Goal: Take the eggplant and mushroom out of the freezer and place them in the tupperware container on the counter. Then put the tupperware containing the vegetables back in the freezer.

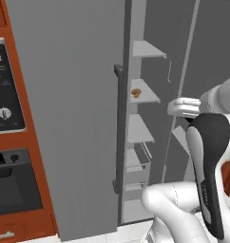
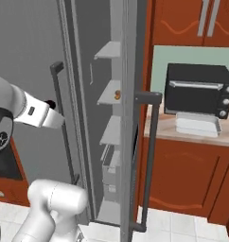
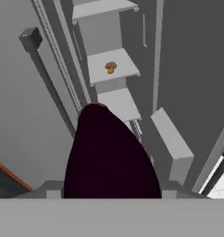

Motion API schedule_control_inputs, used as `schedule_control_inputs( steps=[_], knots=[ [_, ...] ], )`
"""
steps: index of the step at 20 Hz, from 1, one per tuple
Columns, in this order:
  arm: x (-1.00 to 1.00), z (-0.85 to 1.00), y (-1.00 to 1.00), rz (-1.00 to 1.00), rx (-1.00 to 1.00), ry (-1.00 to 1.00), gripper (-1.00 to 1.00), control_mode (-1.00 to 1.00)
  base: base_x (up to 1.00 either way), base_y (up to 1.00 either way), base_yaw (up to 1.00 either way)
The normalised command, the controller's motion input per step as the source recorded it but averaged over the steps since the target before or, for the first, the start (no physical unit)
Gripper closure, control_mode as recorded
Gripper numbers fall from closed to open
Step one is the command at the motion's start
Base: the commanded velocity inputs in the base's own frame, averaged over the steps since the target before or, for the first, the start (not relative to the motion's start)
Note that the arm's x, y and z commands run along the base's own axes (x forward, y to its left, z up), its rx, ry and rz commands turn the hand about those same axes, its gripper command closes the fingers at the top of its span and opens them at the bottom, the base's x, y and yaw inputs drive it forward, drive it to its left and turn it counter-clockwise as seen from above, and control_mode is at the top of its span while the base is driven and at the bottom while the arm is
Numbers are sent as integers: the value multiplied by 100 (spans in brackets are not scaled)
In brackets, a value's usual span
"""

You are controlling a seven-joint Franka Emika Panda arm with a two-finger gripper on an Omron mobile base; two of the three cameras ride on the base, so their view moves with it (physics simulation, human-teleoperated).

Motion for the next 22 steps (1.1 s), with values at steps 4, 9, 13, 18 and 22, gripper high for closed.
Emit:
schedule_control_inputs(
  steps=[4,9,13,18,22],
  knots=[
    [0,0,0,0,0,0,100,100,-100,0,0],
    [0,0,0,0,0,0,100,100,-83,-32,0],
    [0,0,0,0,0,0,100,100,3,-100,0],
    [0,0,0,0,0,0,100,100,20,-100,0],
    [0,0,0,0,0,0,100,100,31,-100,0]
  ],
)
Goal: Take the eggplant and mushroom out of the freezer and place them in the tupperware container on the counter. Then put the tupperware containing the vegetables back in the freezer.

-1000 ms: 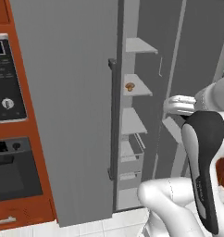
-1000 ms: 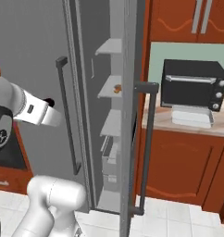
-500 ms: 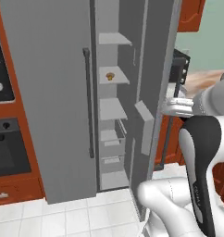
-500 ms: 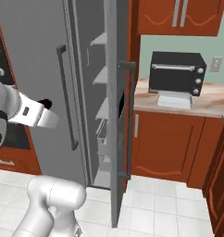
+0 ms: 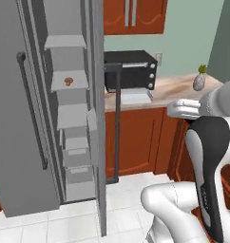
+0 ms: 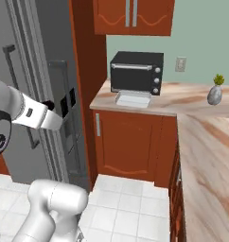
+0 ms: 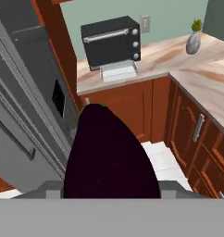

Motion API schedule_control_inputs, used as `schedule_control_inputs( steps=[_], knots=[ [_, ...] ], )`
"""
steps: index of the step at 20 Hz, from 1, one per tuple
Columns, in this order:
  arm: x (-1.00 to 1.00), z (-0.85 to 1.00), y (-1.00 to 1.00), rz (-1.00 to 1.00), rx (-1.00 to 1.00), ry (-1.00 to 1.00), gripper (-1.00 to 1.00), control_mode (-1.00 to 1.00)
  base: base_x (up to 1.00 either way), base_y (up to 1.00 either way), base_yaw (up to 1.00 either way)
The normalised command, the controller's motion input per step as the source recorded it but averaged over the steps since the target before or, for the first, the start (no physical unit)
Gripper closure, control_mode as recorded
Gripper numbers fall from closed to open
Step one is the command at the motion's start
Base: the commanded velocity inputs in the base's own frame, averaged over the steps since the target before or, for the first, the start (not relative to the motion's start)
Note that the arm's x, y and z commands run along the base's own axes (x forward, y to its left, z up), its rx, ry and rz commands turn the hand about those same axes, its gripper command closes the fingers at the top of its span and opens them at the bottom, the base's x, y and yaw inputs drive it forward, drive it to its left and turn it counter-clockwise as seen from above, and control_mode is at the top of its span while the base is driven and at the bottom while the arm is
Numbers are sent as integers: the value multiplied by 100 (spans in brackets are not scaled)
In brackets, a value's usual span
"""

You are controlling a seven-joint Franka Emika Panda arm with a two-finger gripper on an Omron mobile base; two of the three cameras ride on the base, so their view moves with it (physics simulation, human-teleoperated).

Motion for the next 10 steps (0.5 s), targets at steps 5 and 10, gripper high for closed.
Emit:
schedule_control_inputs(
  steps=[5,10],
  knots=[
    [0,0,0,0,0,0,100,100,84,-61,0],
    [0,0,0,0,0,0,100,100,100,-5,0]
  ],
)
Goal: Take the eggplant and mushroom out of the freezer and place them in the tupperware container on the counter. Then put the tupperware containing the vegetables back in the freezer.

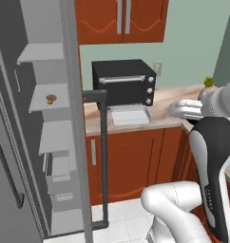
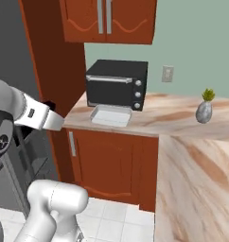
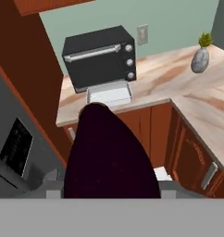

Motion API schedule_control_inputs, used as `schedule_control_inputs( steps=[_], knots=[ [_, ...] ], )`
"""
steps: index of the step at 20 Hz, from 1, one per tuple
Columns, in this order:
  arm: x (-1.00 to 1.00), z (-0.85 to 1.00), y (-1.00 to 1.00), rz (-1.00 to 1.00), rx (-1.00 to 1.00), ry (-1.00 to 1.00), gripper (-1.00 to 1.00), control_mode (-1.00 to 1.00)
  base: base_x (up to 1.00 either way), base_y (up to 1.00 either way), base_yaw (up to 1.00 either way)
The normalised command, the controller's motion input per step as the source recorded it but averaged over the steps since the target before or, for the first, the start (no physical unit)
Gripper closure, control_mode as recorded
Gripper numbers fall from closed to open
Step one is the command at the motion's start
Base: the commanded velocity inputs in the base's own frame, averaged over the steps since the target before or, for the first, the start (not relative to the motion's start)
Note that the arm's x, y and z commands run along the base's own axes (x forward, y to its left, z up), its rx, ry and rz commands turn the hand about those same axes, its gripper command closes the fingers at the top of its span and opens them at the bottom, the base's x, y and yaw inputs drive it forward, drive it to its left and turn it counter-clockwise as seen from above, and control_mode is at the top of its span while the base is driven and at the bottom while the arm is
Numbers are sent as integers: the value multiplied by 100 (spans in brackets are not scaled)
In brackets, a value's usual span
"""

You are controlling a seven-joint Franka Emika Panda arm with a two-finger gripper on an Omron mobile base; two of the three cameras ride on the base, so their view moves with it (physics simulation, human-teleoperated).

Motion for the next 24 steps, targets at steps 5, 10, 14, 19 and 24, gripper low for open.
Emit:
schedule_control_inputs(
  steps=[5,10,14,19,24],
  knots=[
    [0,0,0,0,0,0,100,100,100,-5,0],
    [0,0,0,0,0,0,100,100,97,-21,0],
    [75,-51,-19,0,12,26,100,-100,0,0,0],
    [86,-91,-16,0,8,27,100,-100,0,0,0],
    [69,-100,0,2,0,17,100,-100,0,0,0]
  ],
)
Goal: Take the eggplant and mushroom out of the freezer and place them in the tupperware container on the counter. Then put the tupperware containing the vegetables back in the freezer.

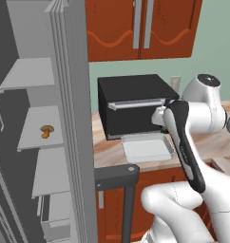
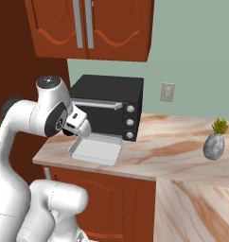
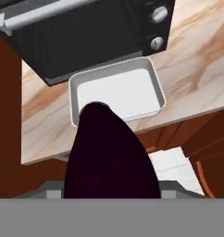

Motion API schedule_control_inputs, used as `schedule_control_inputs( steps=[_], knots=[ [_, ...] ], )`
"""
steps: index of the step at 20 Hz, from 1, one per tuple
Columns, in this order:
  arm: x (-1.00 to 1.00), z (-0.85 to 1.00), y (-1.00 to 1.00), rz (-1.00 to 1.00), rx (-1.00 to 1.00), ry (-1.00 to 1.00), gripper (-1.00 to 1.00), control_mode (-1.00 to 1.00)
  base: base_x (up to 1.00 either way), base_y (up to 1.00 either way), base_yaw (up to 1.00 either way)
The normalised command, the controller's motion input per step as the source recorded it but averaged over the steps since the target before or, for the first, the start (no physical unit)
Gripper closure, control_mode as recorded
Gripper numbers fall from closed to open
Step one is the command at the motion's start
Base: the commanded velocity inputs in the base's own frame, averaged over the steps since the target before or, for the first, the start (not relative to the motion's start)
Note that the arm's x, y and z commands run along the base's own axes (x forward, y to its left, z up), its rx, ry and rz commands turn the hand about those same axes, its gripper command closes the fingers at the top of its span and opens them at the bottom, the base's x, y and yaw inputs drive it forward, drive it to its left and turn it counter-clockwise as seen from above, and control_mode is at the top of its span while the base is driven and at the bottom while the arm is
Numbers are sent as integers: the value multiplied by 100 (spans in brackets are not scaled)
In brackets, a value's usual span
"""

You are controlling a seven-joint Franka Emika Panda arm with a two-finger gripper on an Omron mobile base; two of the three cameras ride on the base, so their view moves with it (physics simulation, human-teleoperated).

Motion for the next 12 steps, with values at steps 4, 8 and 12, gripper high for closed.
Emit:
schedule_control_inputs(
  steps=[4,8,12],
  knots=[
    [71,-92,0,0,0,8,100,-100,0,0,0],
    [53,-87,1,1,0,0,100,-100,0,0,0],
    [40,-65,10,0,0,0,100,-100,0,0,0]
  ],
)
